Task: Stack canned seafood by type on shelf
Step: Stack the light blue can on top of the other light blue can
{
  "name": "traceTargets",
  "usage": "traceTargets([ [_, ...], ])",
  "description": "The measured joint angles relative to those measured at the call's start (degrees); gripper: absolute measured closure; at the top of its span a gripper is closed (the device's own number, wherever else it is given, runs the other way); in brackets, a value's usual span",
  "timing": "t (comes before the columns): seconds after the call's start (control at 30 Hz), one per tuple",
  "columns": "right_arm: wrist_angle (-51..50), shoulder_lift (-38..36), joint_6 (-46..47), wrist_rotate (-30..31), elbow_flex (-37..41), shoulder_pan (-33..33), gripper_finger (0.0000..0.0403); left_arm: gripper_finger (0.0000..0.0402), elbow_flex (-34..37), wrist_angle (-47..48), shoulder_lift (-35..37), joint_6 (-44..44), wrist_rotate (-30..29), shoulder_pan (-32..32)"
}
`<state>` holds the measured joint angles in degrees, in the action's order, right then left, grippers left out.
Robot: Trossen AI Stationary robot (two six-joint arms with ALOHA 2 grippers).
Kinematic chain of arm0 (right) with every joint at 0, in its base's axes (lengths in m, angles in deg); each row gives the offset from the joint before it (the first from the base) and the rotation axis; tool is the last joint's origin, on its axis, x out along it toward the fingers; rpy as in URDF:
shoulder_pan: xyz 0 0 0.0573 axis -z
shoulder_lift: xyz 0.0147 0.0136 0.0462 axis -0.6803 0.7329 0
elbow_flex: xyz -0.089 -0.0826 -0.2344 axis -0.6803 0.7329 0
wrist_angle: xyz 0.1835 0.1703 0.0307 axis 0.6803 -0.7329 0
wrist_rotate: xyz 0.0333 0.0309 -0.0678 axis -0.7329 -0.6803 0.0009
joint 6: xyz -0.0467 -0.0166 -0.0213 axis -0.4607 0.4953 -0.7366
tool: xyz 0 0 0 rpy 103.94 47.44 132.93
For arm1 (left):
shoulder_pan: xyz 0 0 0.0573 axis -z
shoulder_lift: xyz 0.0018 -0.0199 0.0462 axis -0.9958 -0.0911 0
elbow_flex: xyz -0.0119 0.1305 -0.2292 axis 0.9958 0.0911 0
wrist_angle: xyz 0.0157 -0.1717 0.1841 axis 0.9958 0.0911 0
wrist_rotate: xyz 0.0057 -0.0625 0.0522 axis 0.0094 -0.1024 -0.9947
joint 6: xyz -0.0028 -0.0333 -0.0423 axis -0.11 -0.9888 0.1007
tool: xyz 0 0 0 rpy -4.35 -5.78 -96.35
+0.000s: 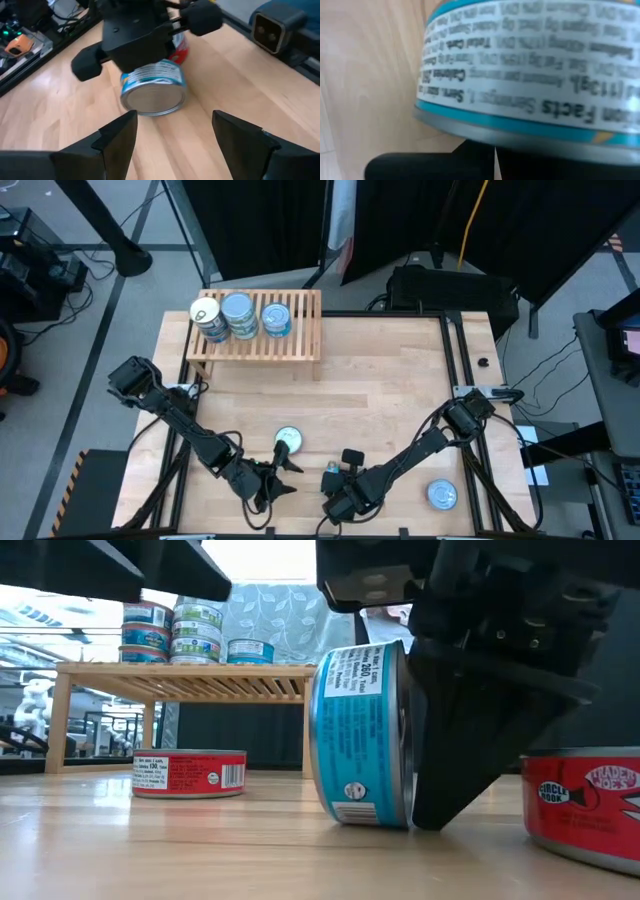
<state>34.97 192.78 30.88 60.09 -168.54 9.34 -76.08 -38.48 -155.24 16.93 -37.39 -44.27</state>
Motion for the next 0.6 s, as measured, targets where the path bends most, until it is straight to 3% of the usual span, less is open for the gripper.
traceTargets([
  [0.33, -9.06, -3.89, 5.09, 0.63, -4.88, -1.4, 0.0403, 0.0136, 0.0, -0.44, 0.0, 2.93, 2.61, -3.69],
  [0.6, -12.4, -4.28, 3.96, 5.81, -6.38, -2.1, 0.0403, 0.0136, 0.0, -0.5, 0.0, 9.14, 4.57, -4.31],
])
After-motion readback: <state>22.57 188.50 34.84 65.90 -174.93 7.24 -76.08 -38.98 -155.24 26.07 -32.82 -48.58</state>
